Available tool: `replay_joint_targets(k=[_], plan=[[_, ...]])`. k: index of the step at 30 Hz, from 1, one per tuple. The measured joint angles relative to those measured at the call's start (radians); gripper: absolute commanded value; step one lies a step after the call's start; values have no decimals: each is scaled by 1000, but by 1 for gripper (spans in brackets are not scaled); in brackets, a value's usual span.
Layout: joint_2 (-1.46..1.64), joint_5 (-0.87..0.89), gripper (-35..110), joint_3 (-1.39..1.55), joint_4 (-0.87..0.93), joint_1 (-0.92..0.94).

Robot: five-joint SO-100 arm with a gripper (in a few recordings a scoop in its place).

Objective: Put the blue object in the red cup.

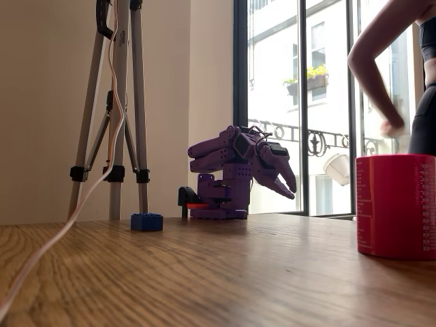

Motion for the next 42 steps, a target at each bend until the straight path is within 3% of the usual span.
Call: replay_joint_targets(k=[38,42], plan=[[-2,3,1,21,-48,-28],[-190,89,1,-118,114,49]])
